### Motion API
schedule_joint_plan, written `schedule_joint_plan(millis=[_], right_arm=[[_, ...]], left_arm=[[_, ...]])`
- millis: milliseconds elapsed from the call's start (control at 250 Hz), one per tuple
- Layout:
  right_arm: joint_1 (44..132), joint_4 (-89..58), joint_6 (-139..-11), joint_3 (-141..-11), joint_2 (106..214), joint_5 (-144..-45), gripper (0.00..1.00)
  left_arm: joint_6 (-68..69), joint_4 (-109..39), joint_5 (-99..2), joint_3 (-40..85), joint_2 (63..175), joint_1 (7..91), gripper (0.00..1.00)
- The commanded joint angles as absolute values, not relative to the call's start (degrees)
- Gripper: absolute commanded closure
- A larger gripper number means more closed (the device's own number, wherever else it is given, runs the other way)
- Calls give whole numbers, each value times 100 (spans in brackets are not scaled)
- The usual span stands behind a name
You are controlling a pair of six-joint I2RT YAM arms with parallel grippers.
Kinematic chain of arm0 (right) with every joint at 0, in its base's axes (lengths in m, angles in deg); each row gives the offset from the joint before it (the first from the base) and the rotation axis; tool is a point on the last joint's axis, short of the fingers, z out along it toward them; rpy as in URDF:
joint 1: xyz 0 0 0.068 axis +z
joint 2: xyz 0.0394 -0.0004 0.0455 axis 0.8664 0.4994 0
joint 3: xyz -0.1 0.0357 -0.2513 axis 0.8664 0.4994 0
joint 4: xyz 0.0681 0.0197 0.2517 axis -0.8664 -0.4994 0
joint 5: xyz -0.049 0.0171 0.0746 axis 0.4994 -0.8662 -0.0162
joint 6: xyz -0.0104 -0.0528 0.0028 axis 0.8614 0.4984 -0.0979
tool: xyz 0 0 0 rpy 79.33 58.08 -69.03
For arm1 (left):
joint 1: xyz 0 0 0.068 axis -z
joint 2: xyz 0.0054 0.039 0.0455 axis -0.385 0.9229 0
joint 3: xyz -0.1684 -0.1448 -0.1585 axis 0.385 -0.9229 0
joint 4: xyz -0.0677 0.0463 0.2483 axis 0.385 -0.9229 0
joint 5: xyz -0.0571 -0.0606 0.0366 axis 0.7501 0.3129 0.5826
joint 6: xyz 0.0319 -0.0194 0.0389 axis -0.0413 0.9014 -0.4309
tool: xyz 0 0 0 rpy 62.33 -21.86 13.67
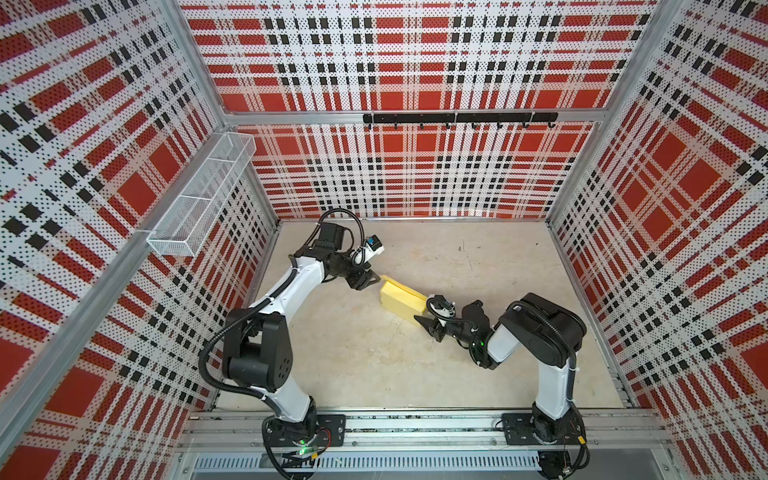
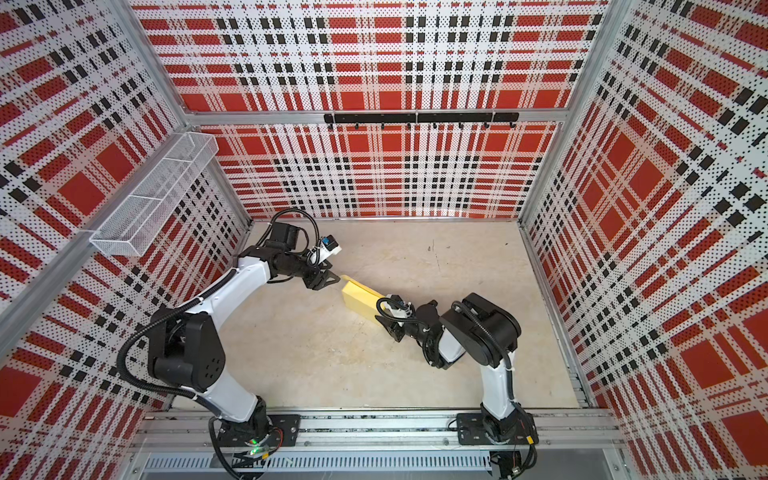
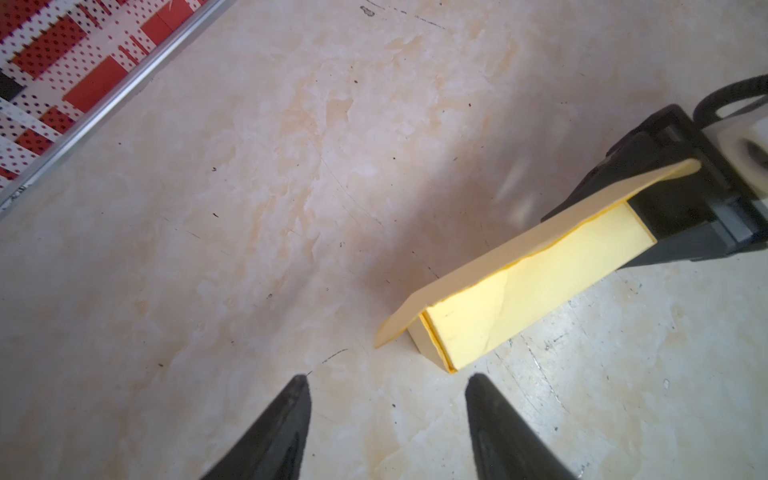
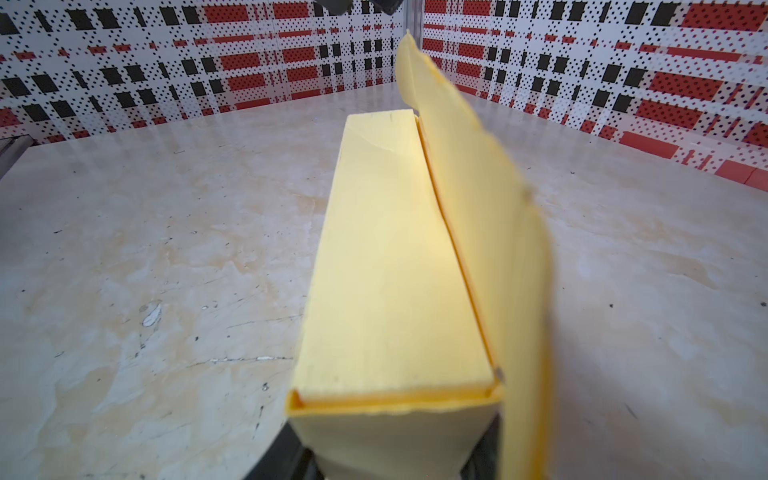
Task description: Fold the paper box
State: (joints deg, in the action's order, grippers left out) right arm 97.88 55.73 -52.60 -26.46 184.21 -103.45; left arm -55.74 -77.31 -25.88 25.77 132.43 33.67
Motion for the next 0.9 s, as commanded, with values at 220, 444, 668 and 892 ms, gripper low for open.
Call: schedule_joint_plan(millis=[220, 444, 668, 892], right_arm=[[9781, 5399, -5110, -2793, 18313, -10521, 55], [9782, 5283, -5048, -2799, 18260, -10422, 56], [9781, 5181, -5008, -2837, 18195, -10354, 58], [9783, 5178, -5030, -2864, 18227, -10300, 59]], left_arm=[[-5548, -8212, -2435, 3300, 13793, 3497, 35], [-5627, -8321, -2502, 3336, 13910, 3630, 38], [-5564, -8341, -2462, 3256, 13862, 3678, 52], [-5404, -8145, -2519, 2949, 13695, 3697, 67]])
